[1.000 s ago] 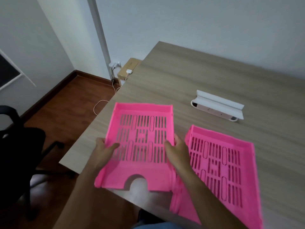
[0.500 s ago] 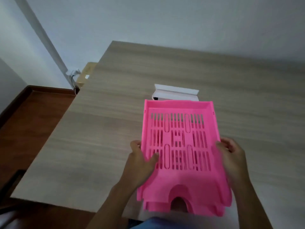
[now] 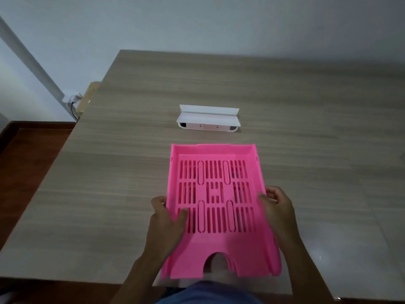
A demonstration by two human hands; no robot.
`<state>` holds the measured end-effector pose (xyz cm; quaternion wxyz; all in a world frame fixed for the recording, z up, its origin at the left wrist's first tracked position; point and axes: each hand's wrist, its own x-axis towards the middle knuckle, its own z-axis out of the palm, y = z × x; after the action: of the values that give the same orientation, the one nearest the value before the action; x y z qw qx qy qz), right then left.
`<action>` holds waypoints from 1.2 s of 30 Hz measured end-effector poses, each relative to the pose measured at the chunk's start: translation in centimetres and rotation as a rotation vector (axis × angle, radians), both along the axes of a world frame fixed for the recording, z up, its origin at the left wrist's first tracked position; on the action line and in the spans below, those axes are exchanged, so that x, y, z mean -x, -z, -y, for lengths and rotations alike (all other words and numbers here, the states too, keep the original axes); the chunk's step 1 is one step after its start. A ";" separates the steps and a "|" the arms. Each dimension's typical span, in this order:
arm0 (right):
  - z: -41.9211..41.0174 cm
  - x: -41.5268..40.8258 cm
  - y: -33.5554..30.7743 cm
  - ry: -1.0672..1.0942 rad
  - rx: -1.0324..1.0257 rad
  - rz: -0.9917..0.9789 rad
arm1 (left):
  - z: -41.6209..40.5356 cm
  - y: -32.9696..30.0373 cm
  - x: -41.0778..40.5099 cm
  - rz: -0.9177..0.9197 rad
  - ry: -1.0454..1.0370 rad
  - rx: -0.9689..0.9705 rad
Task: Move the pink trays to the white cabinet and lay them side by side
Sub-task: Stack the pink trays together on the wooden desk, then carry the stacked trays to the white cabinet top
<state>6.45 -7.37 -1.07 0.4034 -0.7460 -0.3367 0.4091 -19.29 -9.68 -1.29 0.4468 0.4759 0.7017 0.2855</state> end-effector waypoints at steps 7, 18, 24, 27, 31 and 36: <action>-0.8 -0.7 1.3 -0.021 0.022 -0.044 | -0.8 0.1 1.5 0.003 -0.010 -0.014; -2.0 -1.3 3.0 -0.099 0.238 -0.528 | -6.2 1.6 2.4 0.349 -0.011 0.205; -3.5 -1.1 3.3 -0.216 0.242 -0.638 | -5.2 2.8 2.6 0.433 -0.123 0.167; -4.2 0.1 3.3 -0.284 0.252 -0.632 | -3.7 3.2 3.8 0.537 -0.179 0.149; -5.1 4.2 3.4 -0.392 0.288 -0.580 | 0.0 3.7 7.6 0.646 -0.305 0.130; -4.0 13.8 3.4 -0.607 0.364 -0.576 | 6.4 2.7 15.0 0.686 -0.519 0.056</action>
<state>-7.32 -3.37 -4.44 0.2046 -0.5280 -0.3369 0.7522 -34.26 -16.04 -3.95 0.5804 0.1487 0.6164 0.5109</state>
